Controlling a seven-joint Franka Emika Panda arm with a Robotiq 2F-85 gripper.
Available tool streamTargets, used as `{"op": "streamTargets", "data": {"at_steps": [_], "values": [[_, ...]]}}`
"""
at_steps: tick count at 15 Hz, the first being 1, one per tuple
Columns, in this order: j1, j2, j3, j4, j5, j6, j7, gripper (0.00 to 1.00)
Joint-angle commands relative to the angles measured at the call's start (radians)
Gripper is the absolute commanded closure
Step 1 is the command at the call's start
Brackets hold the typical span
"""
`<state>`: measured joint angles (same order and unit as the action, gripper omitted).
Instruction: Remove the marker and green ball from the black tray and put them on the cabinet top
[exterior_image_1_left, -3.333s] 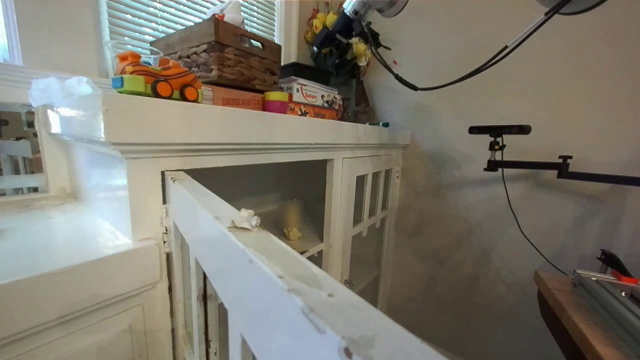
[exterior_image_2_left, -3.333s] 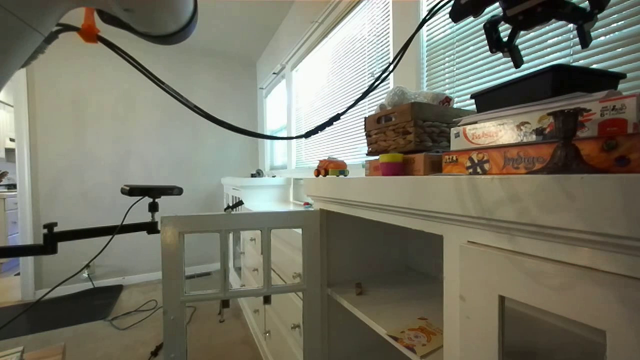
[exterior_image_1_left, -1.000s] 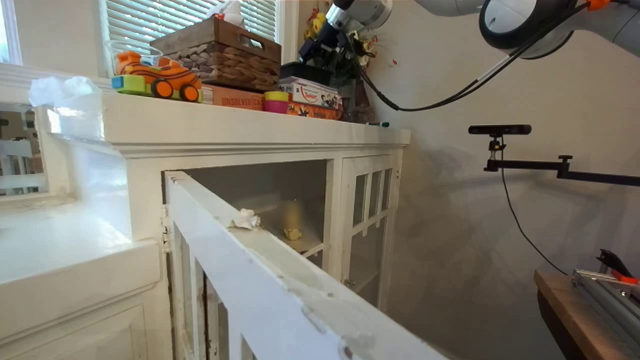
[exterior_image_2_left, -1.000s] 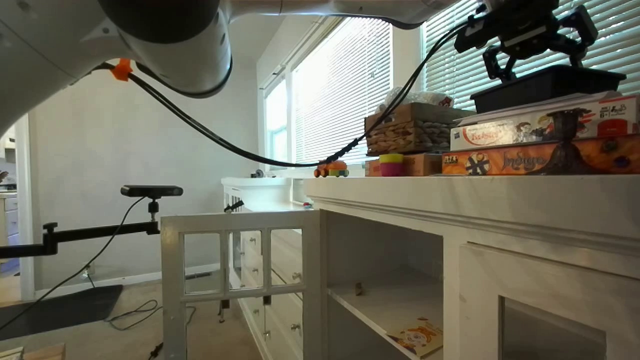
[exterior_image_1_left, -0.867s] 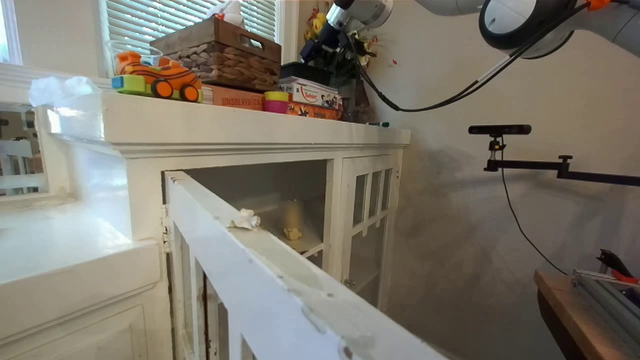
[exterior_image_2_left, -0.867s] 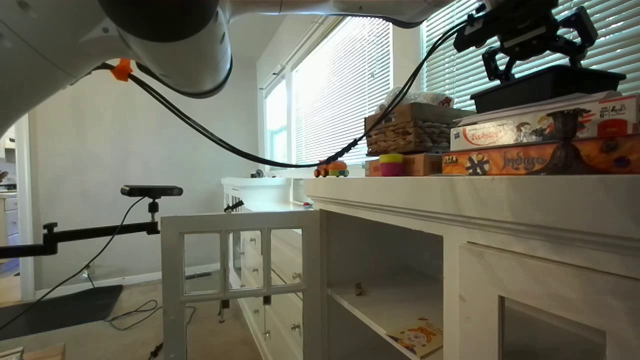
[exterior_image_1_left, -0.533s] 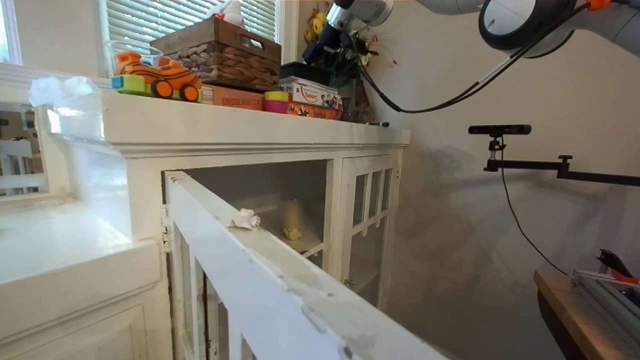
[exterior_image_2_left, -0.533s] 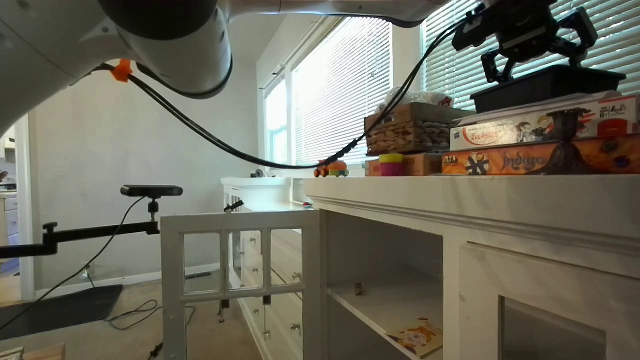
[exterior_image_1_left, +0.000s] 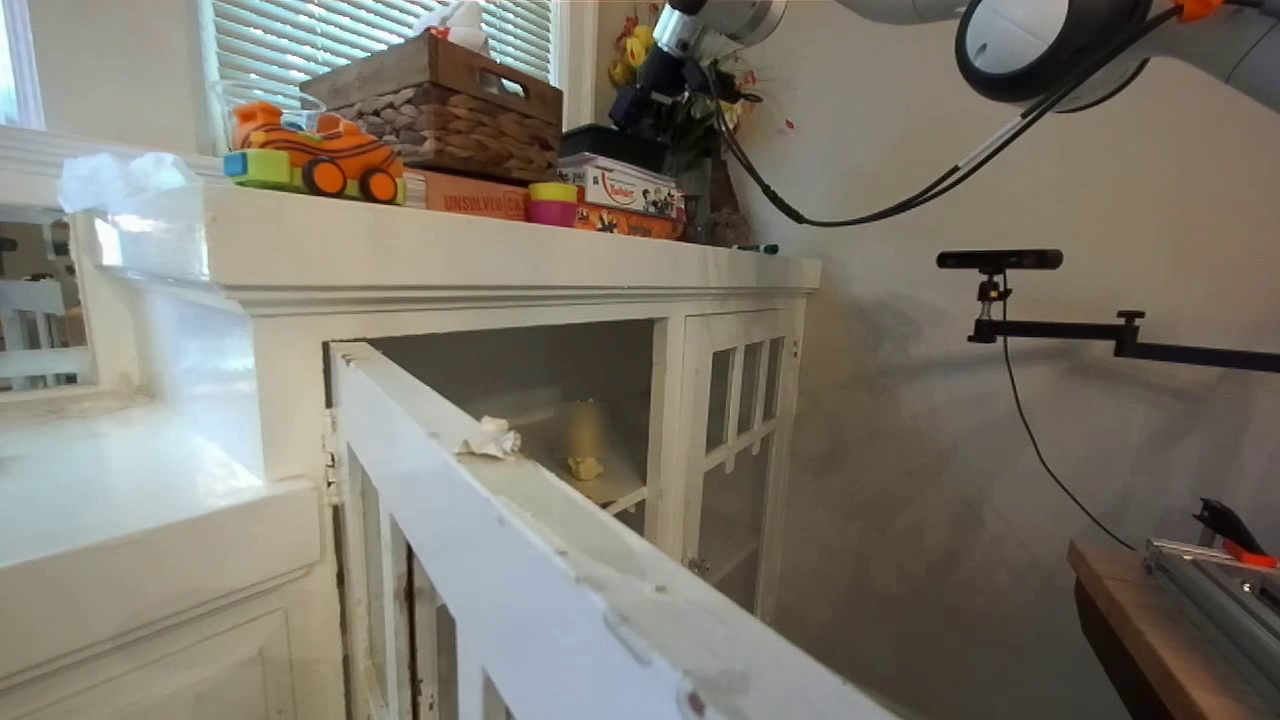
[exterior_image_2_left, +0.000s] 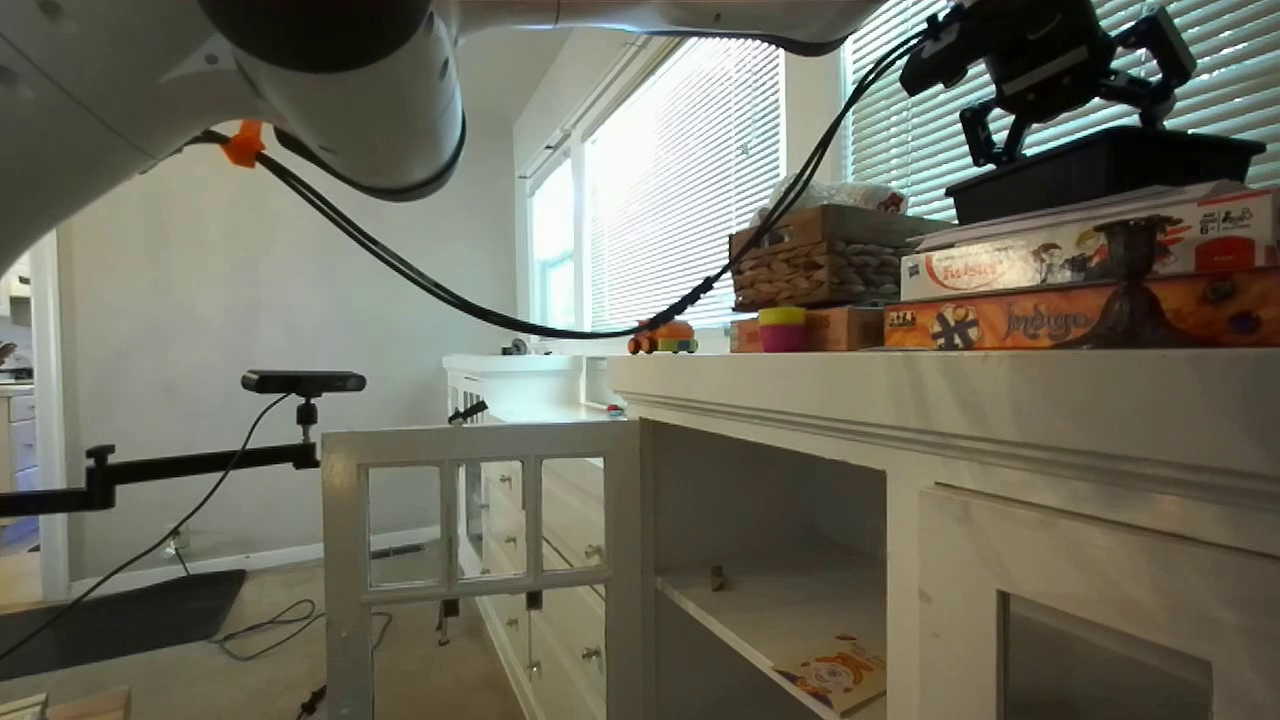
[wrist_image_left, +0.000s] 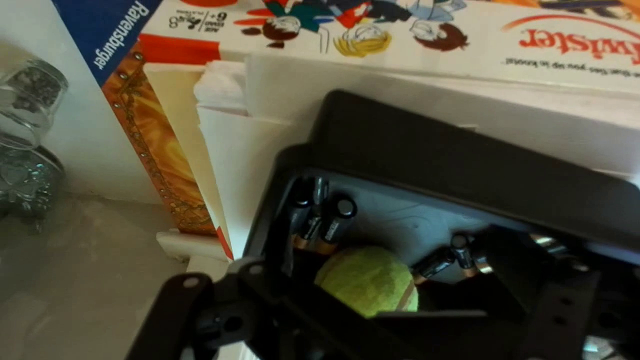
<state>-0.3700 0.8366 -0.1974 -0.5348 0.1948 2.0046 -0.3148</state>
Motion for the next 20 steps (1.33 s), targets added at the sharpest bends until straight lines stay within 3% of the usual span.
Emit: {"op": "streamTargets", "data": {"at_steps": [1,2,3,8,10,20], "values": [[0.009,0.005,-0.033,0.032,-0.04,-0.053,0.024,0.0],[0.01,0.005,-0.038,0.033,-0.04,-0.057,0.023,0.0],[-0.021,0.043,0.019,0.111,-0.091,-0.095,0.039,0.0],[-0.028,0.057,0.047,0.162,-0.146,-0.154,0.04,0.0],[-0.019,0.011,0.052,0.074,-0.156,-0.106,0.045,0.0],[-0.027,0.024,0.071,0.088,-0.154,-0.093,0.04,0.0]]}}
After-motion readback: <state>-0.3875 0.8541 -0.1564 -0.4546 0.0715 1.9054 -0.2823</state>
